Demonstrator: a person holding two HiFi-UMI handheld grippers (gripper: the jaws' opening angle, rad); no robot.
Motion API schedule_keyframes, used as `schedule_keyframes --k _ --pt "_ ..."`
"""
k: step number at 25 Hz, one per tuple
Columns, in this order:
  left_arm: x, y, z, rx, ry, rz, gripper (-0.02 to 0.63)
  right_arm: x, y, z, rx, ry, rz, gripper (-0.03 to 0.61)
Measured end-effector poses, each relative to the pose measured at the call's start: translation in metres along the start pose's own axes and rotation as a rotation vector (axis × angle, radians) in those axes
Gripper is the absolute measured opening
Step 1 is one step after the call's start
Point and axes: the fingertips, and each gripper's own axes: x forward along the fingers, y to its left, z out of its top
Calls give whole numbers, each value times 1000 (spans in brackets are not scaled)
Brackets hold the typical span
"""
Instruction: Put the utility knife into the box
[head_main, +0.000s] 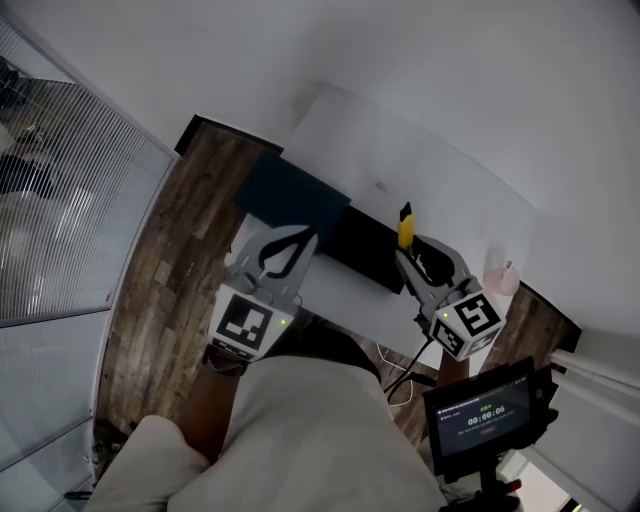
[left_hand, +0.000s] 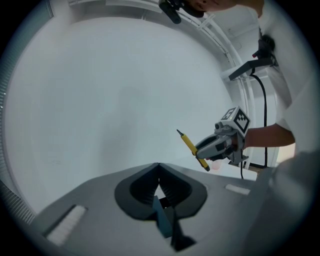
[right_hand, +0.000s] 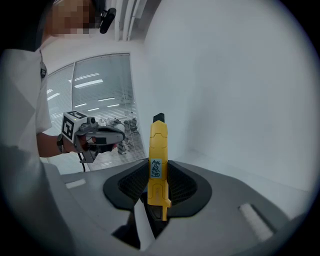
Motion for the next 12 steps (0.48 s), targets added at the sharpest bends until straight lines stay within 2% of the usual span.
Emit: schedule_keyframes --k 12 --pt "4 -12 -8 -19 29 -48 -2 7 5 -35 -46 140 2 117"
